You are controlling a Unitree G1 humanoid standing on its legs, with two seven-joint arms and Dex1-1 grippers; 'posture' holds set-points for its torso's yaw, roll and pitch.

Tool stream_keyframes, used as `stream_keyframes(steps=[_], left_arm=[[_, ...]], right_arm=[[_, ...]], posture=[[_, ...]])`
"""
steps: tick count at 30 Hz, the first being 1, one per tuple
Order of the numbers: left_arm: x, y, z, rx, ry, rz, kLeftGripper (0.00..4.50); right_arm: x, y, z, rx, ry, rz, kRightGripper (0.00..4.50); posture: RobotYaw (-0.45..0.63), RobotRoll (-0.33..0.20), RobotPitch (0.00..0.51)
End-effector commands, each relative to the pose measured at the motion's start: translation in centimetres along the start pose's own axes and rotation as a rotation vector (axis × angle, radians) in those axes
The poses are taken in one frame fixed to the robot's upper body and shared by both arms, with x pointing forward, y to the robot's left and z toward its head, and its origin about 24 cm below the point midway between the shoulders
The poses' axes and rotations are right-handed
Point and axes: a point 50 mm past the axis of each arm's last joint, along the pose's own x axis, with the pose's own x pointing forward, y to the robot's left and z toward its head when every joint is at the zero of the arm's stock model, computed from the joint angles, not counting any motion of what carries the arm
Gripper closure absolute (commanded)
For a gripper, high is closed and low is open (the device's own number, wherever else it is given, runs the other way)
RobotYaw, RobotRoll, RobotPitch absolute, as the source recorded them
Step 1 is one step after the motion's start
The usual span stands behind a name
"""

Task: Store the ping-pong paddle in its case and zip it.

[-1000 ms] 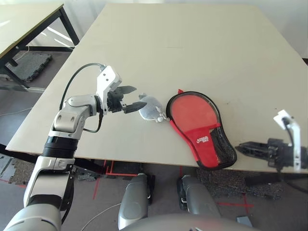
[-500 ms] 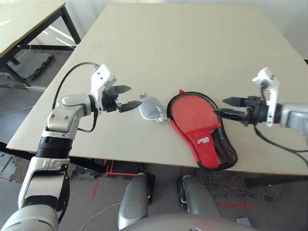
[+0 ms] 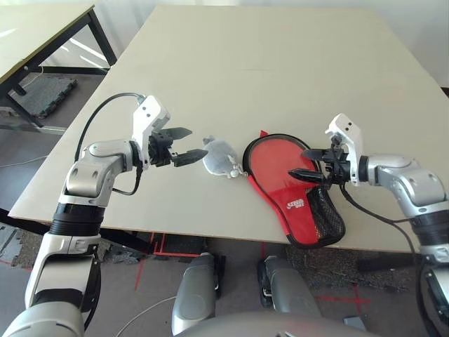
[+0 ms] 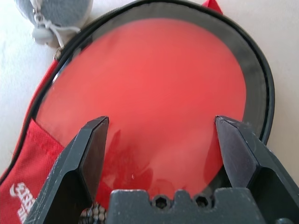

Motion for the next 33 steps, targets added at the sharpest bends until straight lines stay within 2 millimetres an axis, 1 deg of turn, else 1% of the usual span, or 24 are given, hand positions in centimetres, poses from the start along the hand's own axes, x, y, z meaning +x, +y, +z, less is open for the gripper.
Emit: stream_keyframes(steps=[1, 5, 9, 18, 25, 29, 33], left_arm=[[0.0, -0.2, 0.4, -0.003, -0.008, -0.013, 0.00], [0.1, -0.4, 0.2, -0.006, 0.005, -0.019, 0.00], [0.3, -0.5, 0.1, -0.008, 0.010, -0.025, 0.00], [1.6, -0.9, -0.2, 0.039, 0.050, -0.055, 0.00], [2.9, -0.2, -0.7, 0.068, 0.080, -0.046, 0.00], [3.9, 0.2, -1.3, 0.084, 0.112, -0.026, 0.00], [4.4, 0.5, -1.6, 0.115, 0.145, -0.017, 0.00]], right_arm=[[0.5, 0.0, -1.3, 0.065, 0.077, 0.032, 0.02], [0.6, 0.3, -2.0, 0.091, 0.128, 0.076, 0.02], [0.6, 0.4, -2.2, 0.055, 0.156, 0.083, 0.02], [0.8, 1.0, -2.4, -0.038, 0.194, 0.105, 0.02], [0.7, 1.2, -3.0, -0.084, 0.227, 0.097, 0.02], [0.8, 1.2, -3.1, -0.093, 0.231, 0.089, 0.02], [0.7, 1.1, -3.3, -0.118, 0.245, 0.078, 0.02]], posture=[[0.14, 0.000, 0.121], [0.15, 0.000, 0.127], [0.15, 0.000, 0.133], [0.15, 0.000, 0.137], [0.14, 0.000, 0.137], [0.13, 0.000, 0.139], [0.13, 0.000, 0.141]])
